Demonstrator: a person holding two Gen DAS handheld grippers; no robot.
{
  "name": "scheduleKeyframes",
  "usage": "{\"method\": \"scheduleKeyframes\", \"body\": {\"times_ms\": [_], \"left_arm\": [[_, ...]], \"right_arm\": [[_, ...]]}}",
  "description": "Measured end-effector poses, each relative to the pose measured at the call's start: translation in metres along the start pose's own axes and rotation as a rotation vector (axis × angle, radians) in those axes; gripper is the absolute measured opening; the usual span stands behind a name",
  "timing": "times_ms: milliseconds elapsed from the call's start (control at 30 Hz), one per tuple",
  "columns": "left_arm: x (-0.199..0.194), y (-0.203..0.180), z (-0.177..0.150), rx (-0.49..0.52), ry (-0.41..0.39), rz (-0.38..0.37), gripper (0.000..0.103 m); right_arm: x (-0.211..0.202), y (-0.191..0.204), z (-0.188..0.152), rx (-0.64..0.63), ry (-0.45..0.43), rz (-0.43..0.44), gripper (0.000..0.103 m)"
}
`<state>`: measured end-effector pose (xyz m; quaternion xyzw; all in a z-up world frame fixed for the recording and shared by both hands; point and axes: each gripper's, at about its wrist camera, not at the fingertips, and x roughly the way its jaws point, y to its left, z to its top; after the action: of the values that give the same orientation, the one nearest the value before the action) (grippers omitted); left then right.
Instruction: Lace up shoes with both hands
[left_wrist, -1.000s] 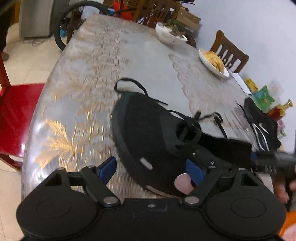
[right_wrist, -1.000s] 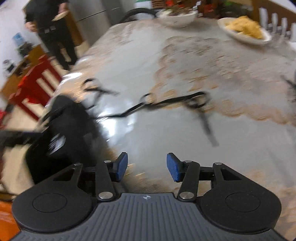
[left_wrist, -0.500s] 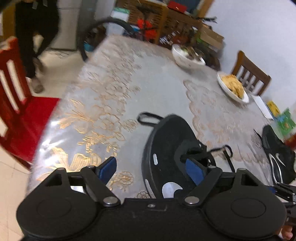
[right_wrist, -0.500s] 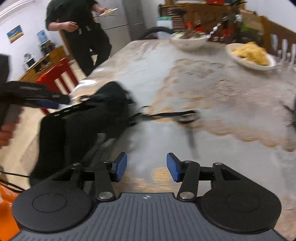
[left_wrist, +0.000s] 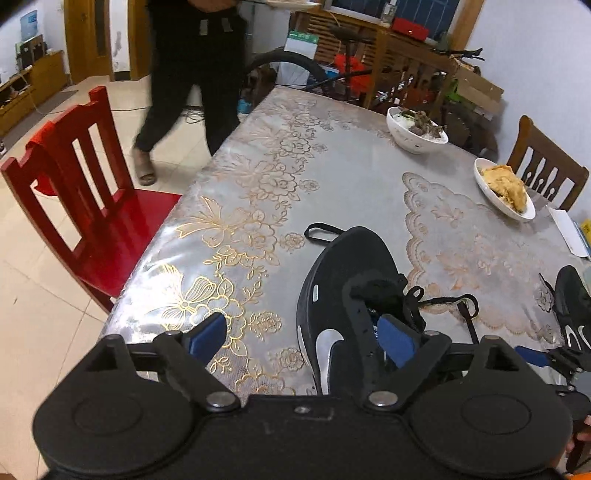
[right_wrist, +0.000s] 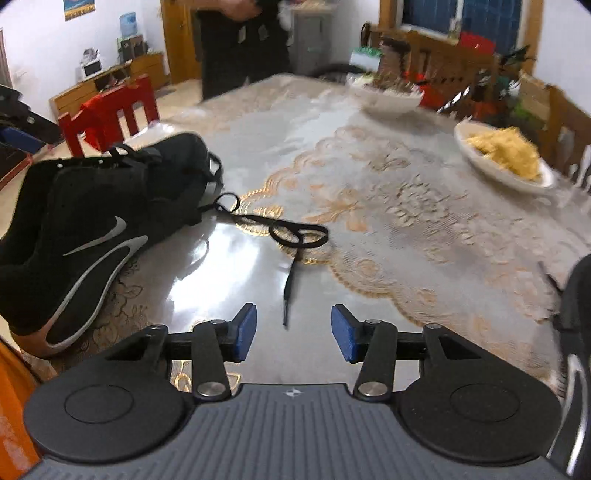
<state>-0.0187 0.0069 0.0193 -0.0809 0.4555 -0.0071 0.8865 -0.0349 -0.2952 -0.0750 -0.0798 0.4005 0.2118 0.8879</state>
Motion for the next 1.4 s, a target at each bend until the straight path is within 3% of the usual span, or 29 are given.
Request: {"method": "scheduleKeyframes", "body": {"times_ms": [100, 267, 500, 633, 800, 867, 1067, 1233, 1400], "left_arm": [[-0.004, -0.003, -0.002, -0.022, -0.003, 0.011, 0.088], [-0.004, -0.005, -0.003, -0.072, 0.02, 0.009, 0.088], [-0.003, -0.017, -0.001, -0.011, 0.001, 0.049, 0.088], [0.002, -0.013, 0.003, -0.042, 0.004, 0.035, 0.088], [0.006, -0.007, 0.005, -0.082, 0.013, 0.012, 0.088], [0.006, -0.008, 0.004, -0.076, 0.015, 0.018, 0.088], [0.008, -0.009, -0.005, -0.072, 0.024, 0.001, 0.088], [0.008, -0.007, -0.01, -0.09, 0.035, -0.007, 0.088], [0.008, -0.009, -0.012, -0.084, 0.043, 0.01, 0.088]], "right_arm": [[0.015, -0.002, 0.008, 0.036, -0.013, 0.008, 0.05], [0.042, -0.005, 0.018, 0.06, 0.039, -0.082, 0.047], [0.038, 0.005, 0.019, 0.07, 0.115, -0.059, 0.048], [0.035, 0.02, 0.021, 0.076, 0.164, 0.012, 0.049], [0.034, 0.038, 0.025, 0.103, 0.219, 0.242, 0.047], [0.031, 0.037, 0.027, 0.115, 0.212, 0.28, 0.047], [0.004, 0.008, 0.034, 0.079, 0.134, 0.245, 0.05], [-0.007, -0.004, 0.025, -0.128, 0.092, 0.128, 0.05], [-0.001, -0.001, 0.015, -0.289, 0.109, 0.088, 0.05]]}}
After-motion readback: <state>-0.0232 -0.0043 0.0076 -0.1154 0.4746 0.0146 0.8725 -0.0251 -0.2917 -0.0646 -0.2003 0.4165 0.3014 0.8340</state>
